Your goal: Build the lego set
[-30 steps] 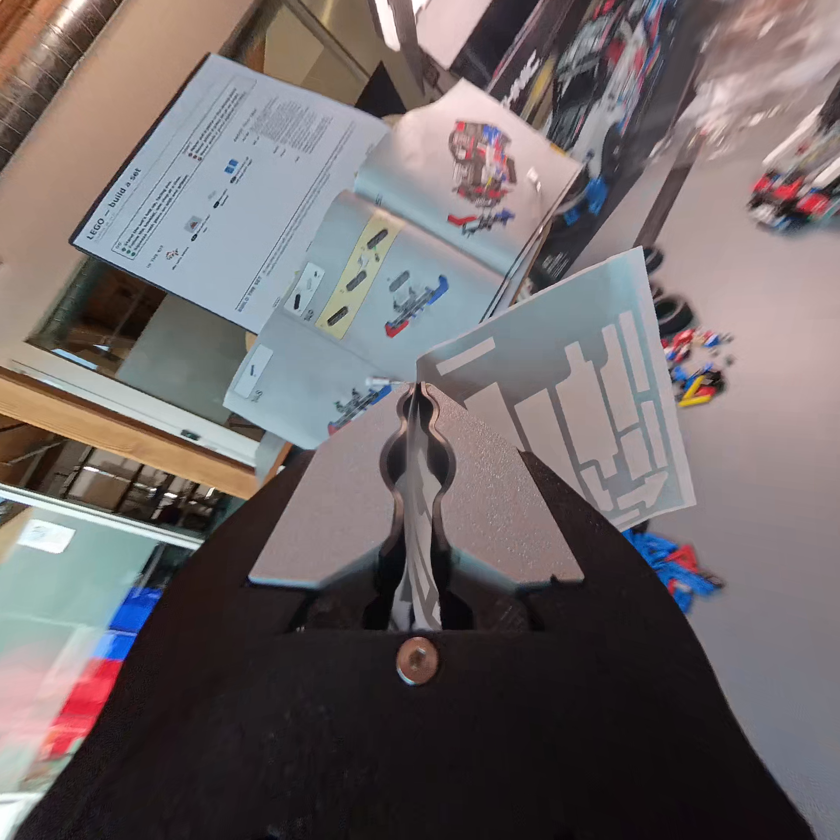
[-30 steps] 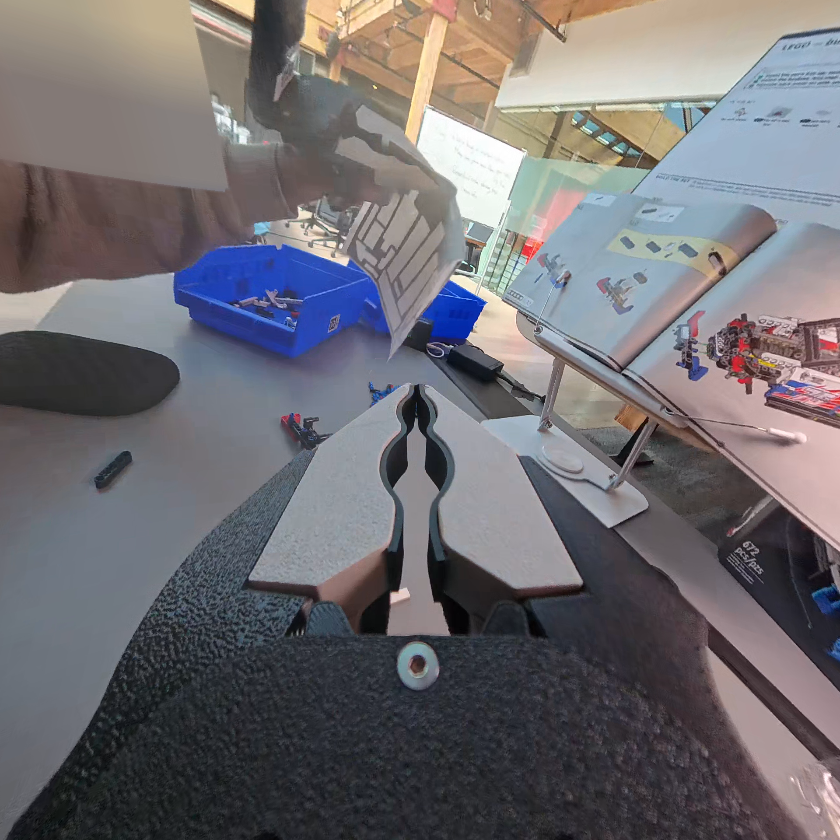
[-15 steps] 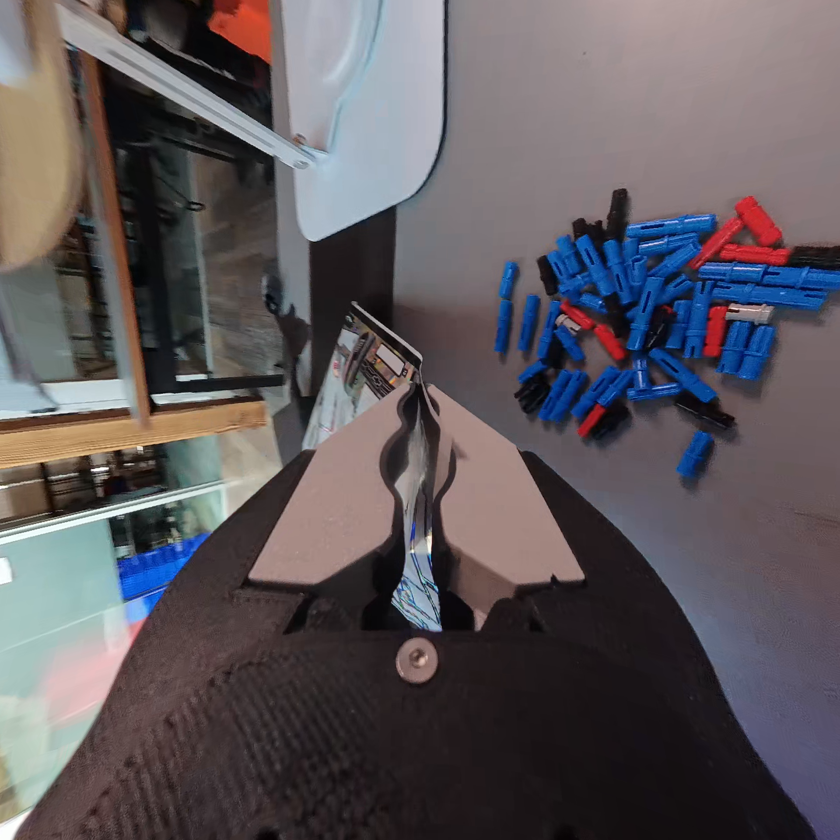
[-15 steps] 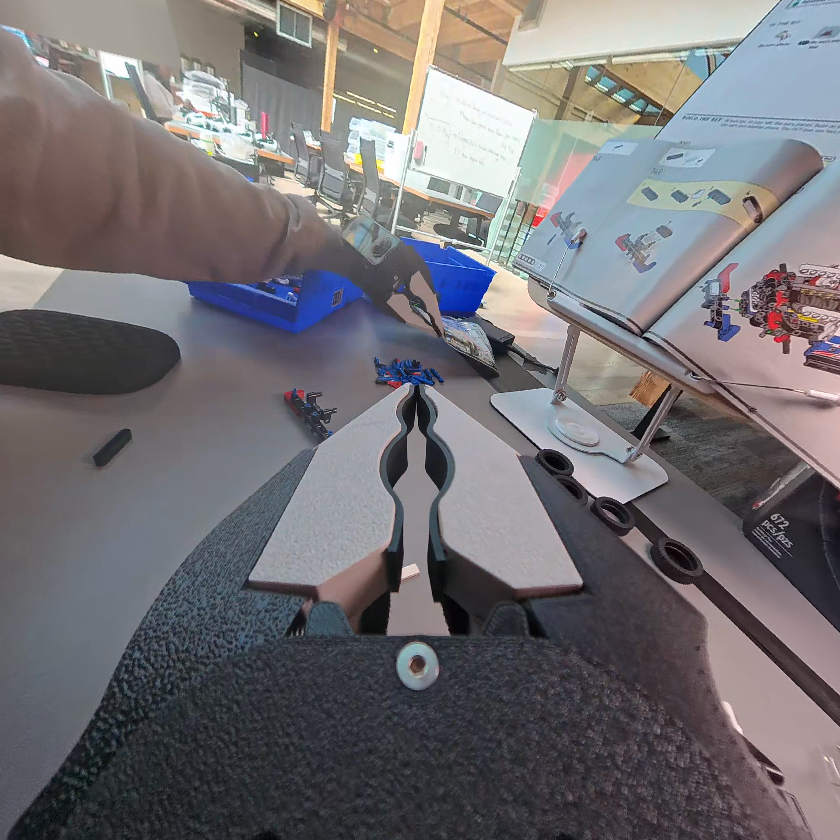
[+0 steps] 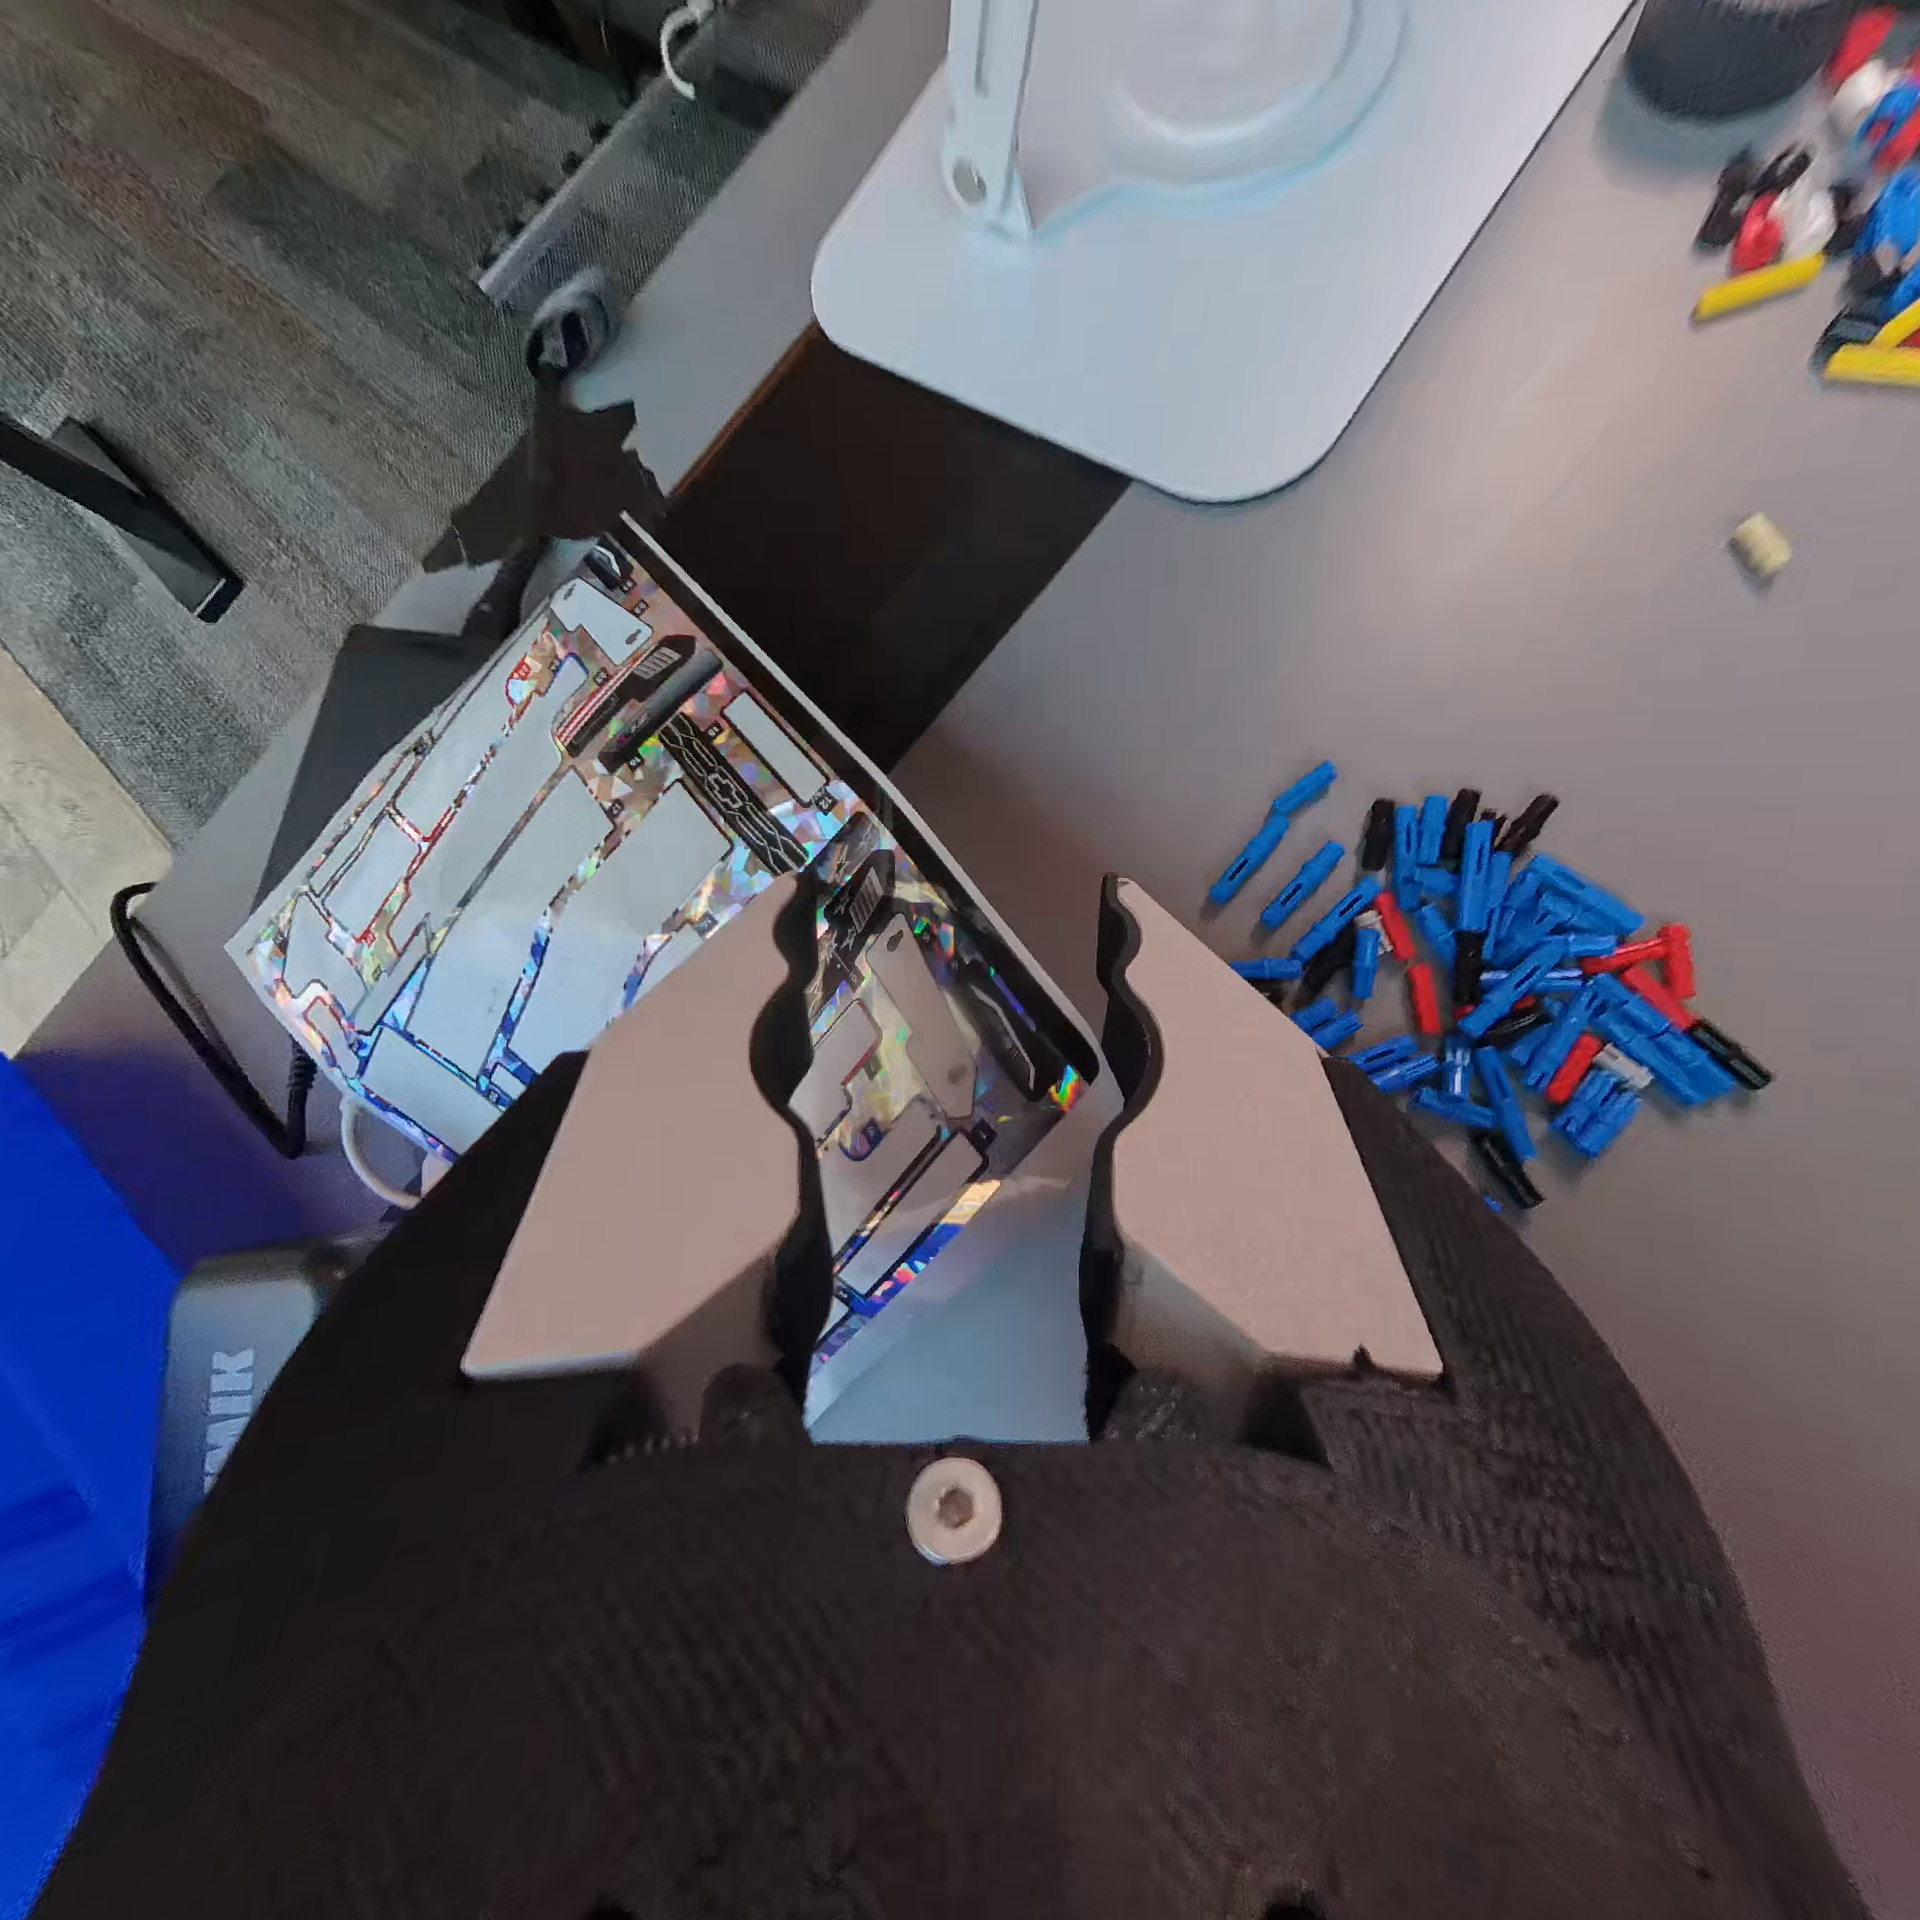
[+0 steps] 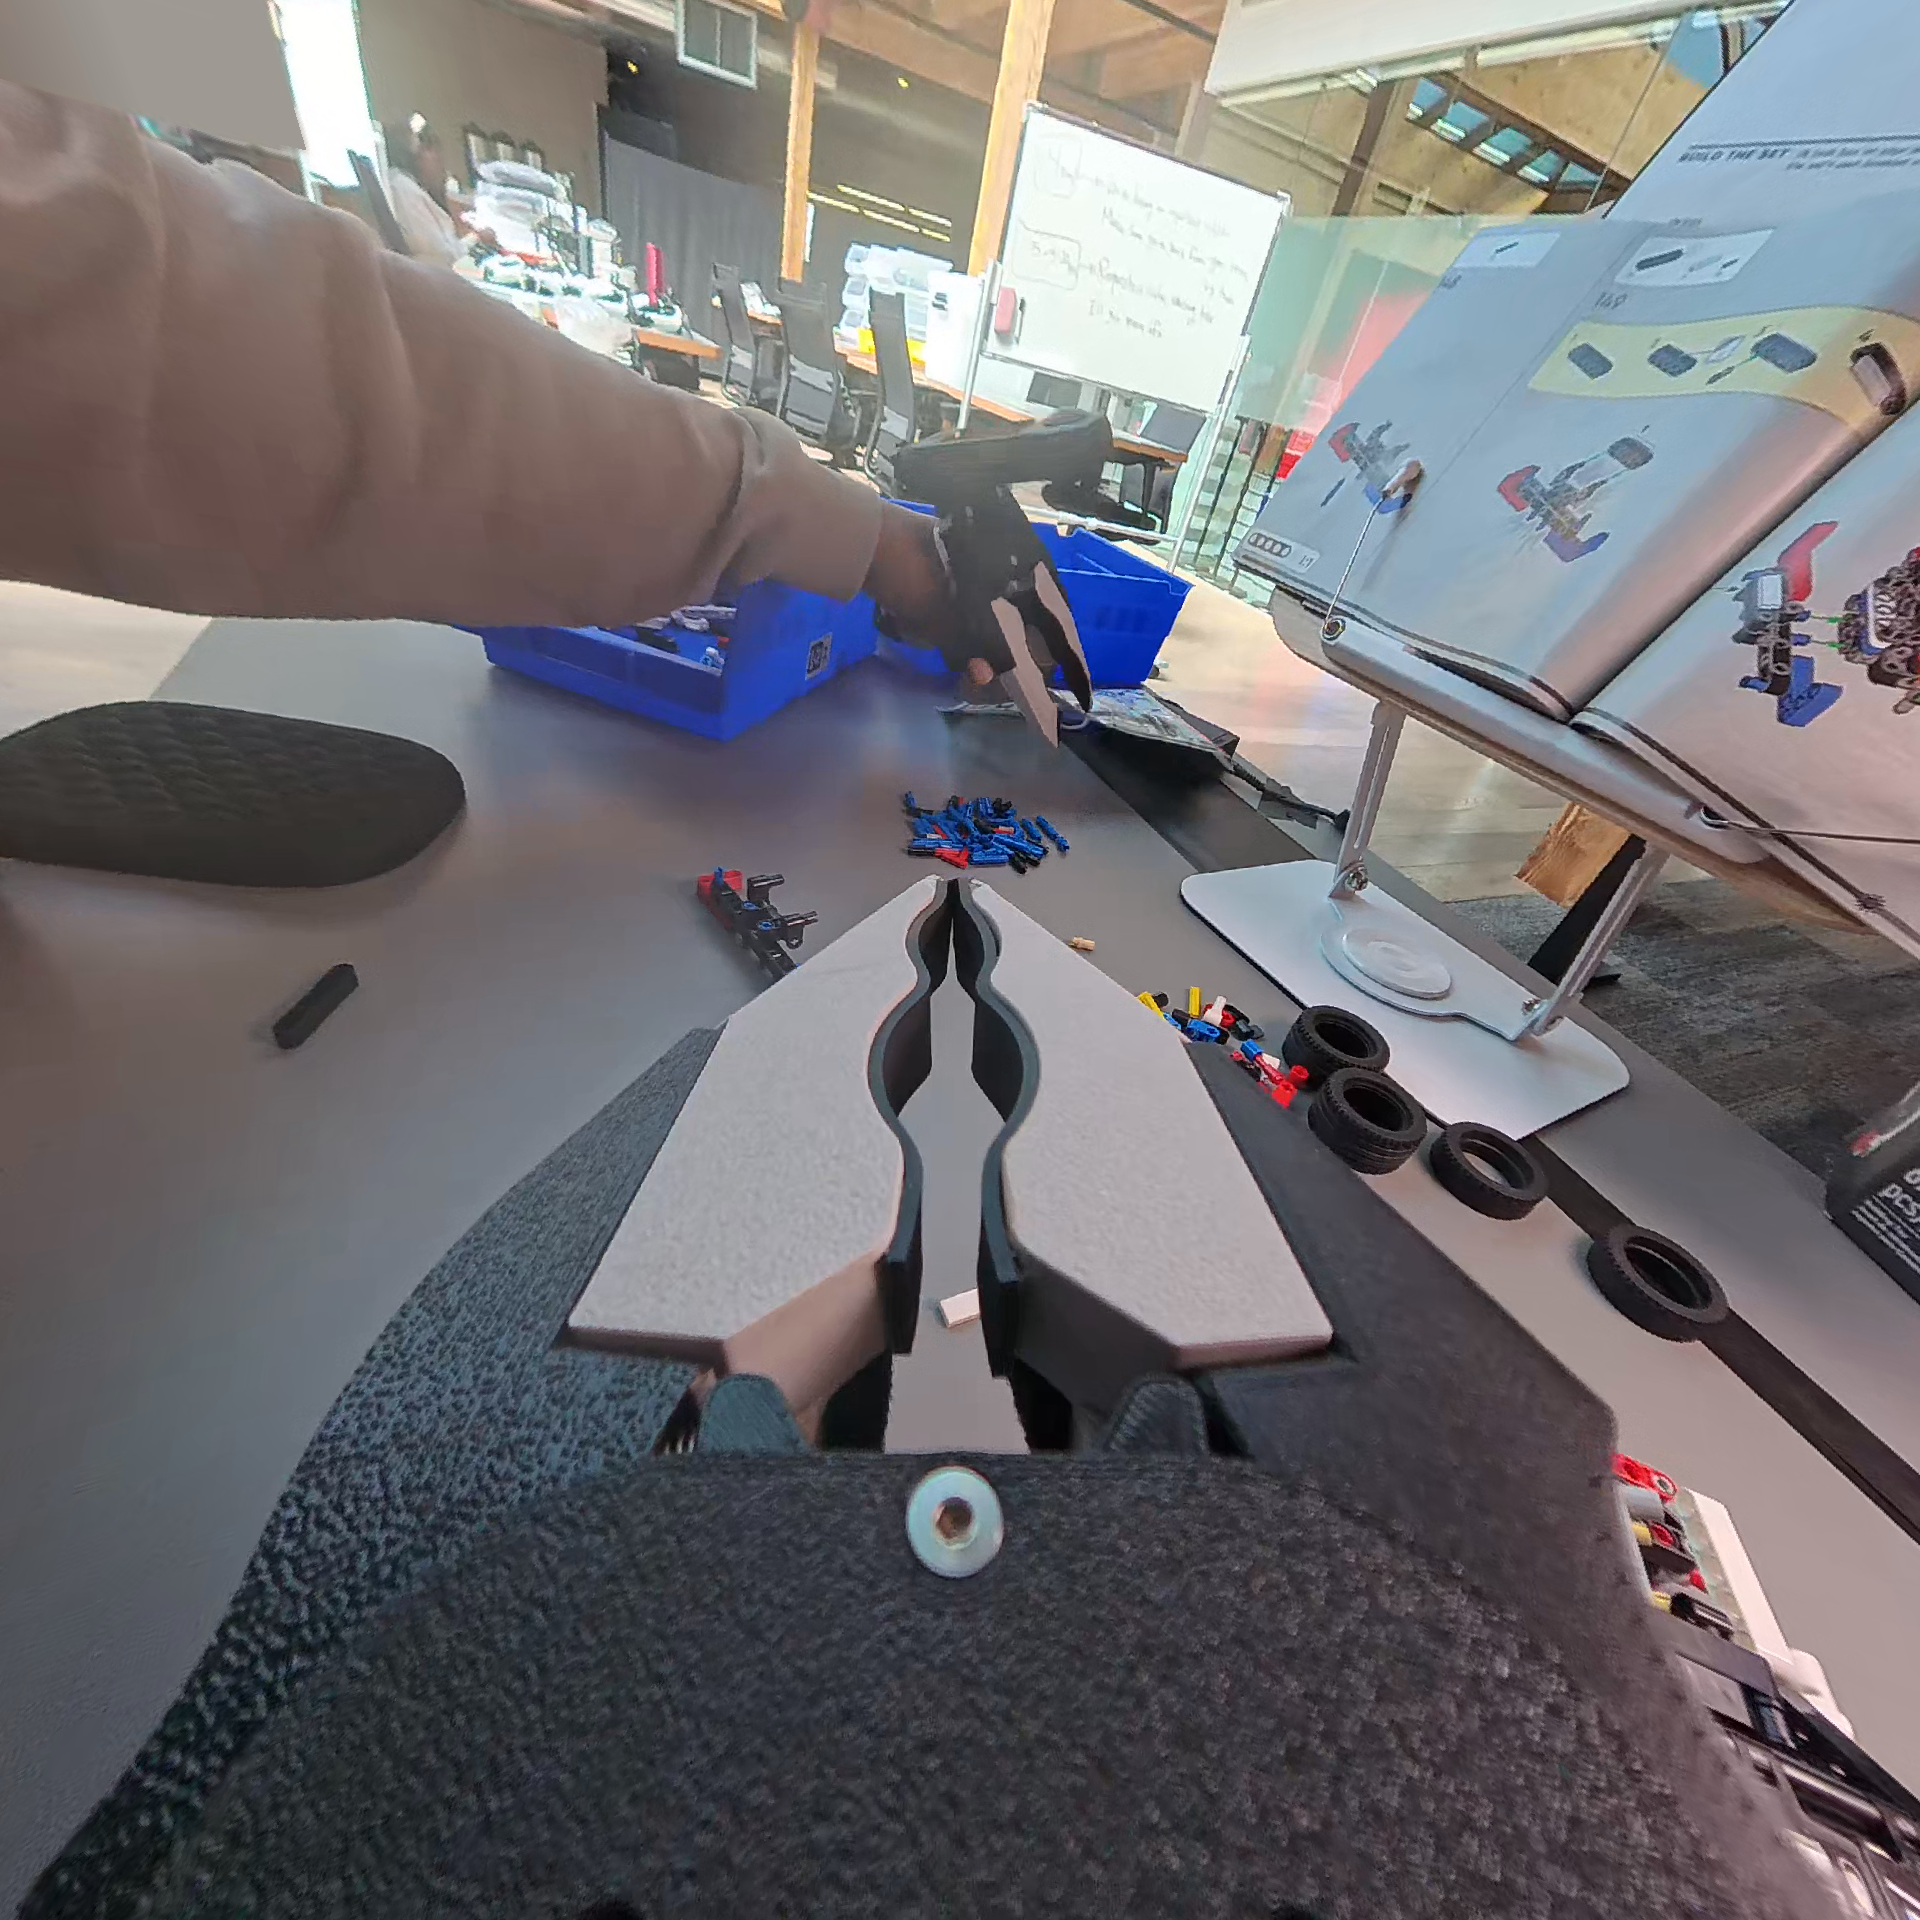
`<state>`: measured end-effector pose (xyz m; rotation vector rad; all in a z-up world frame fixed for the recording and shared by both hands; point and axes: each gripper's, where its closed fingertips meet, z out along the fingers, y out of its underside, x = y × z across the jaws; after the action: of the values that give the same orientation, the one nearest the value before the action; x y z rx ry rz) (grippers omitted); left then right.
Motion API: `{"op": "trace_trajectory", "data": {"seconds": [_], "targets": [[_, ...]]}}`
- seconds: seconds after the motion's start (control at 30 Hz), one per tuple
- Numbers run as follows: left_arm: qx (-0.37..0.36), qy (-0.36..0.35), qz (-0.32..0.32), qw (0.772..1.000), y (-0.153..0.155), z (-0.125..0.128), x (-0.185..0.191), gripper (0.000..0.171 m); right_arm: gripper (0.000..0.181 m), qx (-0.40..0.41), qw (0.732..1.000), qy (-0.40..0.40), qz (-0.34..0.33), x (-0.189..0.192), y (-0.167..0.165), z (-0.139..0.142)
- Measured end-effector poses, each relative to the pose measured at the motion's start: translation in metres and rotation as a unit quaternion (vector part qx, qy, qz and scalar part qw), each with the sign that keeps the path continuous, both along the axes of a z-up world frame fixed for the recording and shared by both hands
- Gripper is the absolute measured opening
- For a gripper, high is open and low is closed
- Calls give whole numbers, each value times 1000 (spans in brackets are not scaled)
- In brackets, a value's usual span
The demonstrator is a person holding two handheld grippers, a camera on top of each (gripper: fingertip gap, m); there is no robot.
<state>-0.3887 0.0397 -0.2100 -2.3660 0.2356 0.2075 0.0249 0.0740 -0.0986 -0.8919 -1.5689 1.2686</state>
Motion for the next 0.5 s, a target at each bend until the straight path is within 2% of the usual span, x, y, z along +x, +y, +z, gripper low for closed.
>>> {"op": "trace_trajectory", "data": {"seconds": [0.17,0.27,0.33,0.43,0.5], "targets": [[98,-71,22,992,4,47,10,64,0,-8,1000,0,5,0,-1,0],[156,-118,39,980,5,79,19,77,0,-10,1000,-1,6,-1,-3,-1],[188,-138,37,972,3,101,33,74,0,-10,1000,-1,7,-1,-4,0],[195,-149,-36,969,-8,117,91,68,0,-11,1000,1,7,-1,-4,1],[167,-144,-109,969,-25,110,146,65,0,-12,1000,3,7,0,-4,2]]}}
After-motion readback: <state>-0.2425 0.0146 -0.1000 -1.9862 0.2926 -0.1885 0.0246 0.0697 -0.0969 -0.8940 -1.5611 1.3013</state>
